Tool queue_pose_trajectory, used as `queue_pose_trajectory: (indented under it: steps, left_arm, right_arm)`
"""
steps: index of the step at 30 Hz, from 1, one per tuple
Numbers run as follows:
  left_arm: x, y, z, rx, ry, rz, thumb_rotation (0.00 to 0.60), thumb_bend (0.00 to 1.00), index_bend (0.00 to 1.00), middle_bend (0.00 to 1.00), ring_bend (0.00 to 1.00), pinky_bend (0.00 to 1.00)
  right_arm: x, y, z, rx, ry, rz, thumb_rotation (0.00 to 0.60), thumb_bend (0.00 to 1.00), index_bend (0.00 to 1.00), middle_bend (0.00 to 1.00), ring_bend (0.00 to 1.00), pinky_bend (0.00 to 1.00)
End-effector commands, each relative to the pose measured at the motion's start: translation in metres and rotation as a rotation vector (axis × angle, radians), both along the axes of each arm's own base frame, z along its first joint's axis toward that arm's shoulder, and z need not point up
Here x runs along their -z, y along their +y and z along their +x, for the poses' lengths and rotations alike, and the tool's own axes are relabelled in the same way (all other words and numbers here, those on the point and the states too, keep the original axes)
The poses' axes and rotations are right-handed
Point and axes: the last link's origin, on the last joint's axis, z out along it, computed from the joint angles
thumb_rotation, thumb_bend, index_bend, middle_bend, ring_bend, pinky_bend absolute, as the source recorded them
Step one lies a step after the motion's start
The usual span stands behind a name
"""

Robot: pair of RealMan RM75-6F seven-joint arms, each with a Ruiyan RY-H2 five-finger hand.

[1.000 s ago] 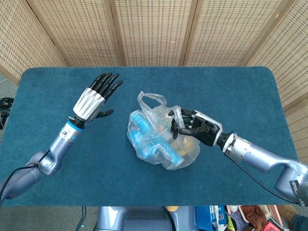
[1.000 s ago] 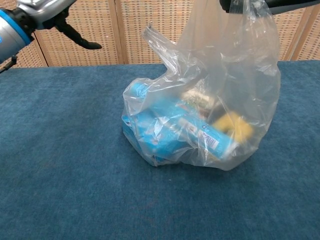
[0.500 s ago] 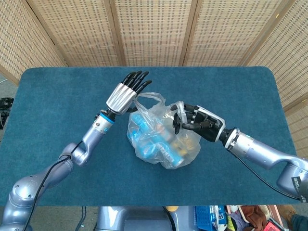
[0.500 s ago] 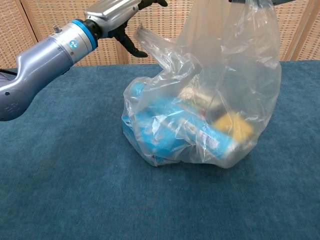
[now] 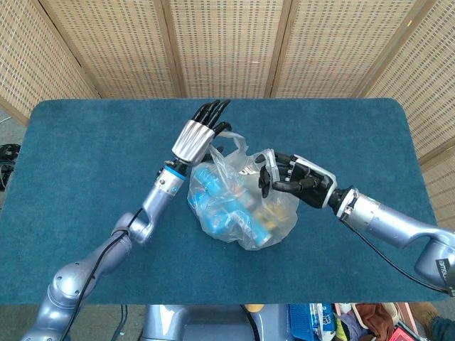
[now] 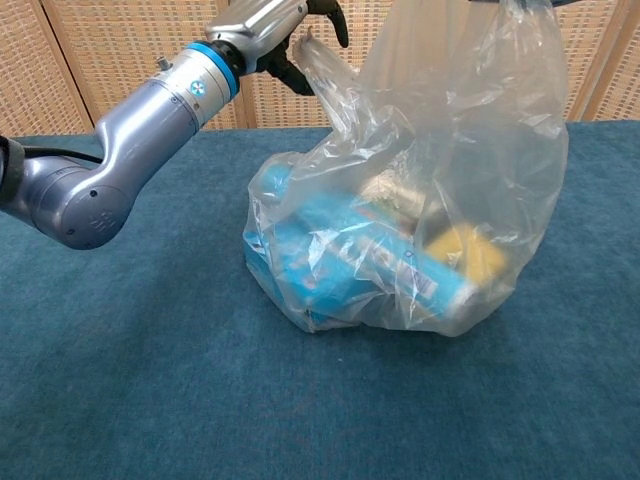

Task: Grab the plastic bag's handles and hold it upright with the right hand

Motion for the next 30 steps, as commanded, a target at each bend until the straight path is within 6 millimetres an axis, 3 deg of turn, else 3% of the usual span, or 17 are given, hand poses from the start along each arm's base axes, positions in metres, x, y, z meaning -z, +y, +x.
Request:
queue_pose_trajectory:
  steps: [1, 11, 21, 30]
  left_arm:
    - [-0.001, -0.002, 0.003, 0.001, -0.054, 0.008, 0.6, 0.38, 0.44, 0.02, 0.01, 0.1]
    - [-0.01, -0.01, -0.015, 0.012, -0.184, -0.008, 0.6, 0.47, 0.71, 0.04, 0.01, 0.1]
    - [-0.039, -0.035, -0.075, 0.087, -0.132, -0.009, 0.6, 0.47, 0.71, 0.04, 0.01, 0.1]
    - [-0.061, -0.08, -0.123, 0.161, -0.044, -0.041, 0.6, 0.46, 0.72, 0.04, 0.01, 0.09]
  right_arm:
    - [0.0, -0.001, -0.001, 0.002, 0.003, -0.001, 0.6, 0.0, 0.37, 0.58, 0.47, 0.5]
    - [-0.003, -0.004, -0.008, 0.02, 0.023, -0.016, 0.6, 0.0, 0.37, 0.58, 0.47, 0.5]
    - [-0.006, 0.0, -0.011, 0.027, 0.034, -0.026, 0.6, 0.0, 0.37, 0.58, 0.47, 0.5]
    - [-0.003, 0.001, -0.014, 0.036, 0.033, -0.028, 0.6, 0.0, 0.37, 0.58, 0.47, 0.5]
